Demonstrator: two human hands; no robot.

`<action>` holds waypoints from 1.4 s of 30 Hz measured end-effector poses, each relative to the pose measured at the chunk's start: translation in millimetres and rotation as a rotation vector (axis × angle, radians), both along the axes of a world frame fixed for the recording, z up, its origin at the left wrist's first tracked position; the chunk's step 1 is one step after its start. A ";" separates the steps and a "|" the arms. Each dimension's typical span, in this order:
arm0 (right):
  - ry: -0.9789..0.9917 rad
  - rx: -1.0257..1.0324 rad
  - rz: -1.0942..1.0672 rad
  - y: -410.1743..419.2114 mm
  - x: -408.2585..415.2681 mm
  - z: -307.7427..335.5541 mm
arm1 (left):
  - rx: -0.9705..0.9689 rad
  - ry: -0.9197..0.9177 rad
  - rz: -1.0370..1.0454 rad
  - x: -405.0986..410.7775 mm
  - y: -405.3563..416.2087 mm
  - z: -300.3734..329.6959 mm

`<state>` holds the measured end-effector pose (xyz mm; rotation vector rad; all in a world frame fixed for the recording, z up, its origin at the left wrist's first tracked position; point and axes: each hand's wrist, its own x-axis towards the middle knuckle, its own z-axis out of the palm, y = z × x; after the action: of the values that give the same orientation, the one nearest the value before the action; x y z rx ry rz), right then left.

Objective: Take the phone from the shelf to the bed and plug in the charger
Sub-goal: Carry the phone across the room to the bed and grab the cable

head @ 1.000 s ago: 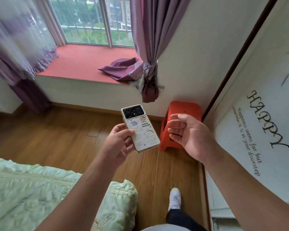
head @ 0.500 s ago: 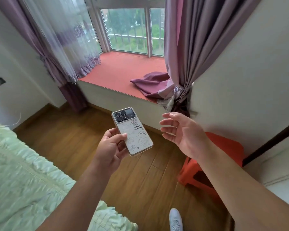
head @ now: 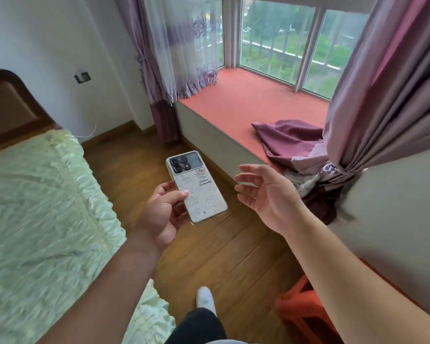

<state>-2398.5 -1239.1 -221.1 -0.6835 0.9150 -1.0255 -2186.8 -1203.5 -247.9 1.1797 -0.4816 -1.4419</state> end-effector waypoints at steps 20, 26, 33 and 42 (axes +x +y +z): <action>0.018 0.020 0.148 -313.0 202.4 -1.4 | -0.015 -0.015 0.223 193.3 -294.8 -10.8; 0.021 0.014 0.197 -393.5 233.3 -7.2 | -0.016 -0.019 0.320 230.9 -356.4 -19.1; 0.003 0.070 0.313 -509.1 286.1 -35.9 | -0.047 0.009 0.331 277.6 -448.1 -31.8; 0.007 0.113 0.494 -688.3 347.6 -33.0 | -0.006 -0.025 0.516 321.2 -595.3 -19.6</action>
<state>-2050.9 -1927.3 -254.1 -0.7687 0.7513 -0.5287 -1865.6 -1798.8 -267.5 1.2091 -0.1759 -0.9809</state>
